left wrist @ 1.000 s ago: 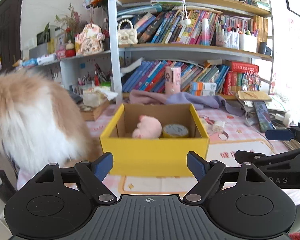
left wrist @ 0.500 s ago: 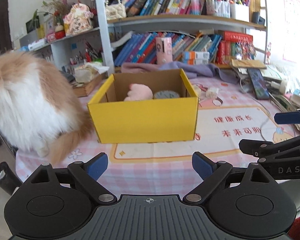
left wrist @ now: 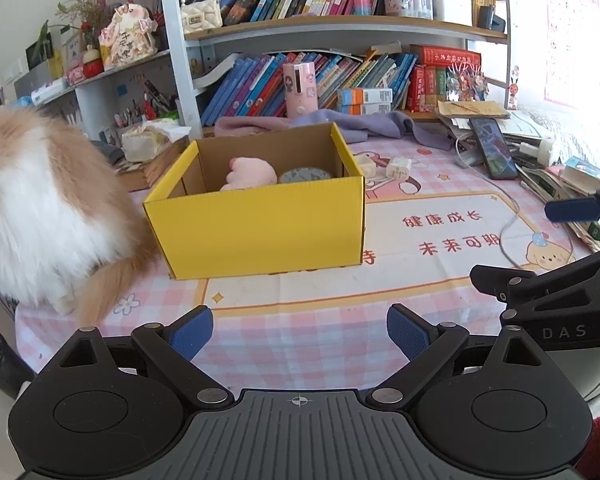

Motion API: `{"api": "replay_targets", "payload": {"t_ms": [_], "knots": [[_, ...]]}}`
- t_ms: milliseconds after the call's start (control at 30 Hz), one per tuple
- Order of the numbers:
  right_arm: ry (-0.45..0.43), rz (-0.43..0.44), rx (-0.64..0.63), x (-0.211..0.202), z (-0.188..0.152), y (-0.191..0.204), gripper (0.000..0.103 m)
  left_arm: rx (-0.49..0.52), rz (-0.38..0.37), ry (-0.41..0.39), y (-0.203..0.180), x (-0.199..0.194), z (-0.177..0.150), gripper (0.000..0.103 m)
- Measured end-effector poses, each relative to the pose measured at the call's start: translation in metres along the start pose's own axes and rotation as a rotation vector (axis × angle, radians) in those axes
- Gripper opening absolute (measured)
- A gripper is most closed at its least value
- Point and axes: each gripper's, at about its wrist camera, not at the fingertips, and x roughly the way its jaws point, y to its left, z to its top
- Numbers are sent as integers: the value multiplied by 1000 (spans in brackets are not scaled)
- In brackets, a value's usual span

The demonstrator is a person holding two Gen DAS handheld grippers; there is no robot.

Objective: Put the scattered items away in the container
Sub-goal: 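Withdraw both tools up and away from the yellow box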

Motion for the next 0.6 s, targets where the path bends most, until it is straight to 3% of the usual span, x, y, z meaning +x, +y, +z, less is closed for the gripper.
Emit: {"api": "replay_targets", "payload": {"t_ms": [400, 600], "knots": [[35, 86, 27, 12, 2, 6, 95, 3, 31, 40, 7, -1, -8, 96], [64, 74, 37, 15, -1, -2, 95, 8, -15, 55, 0, 7, -5, 96]]}}
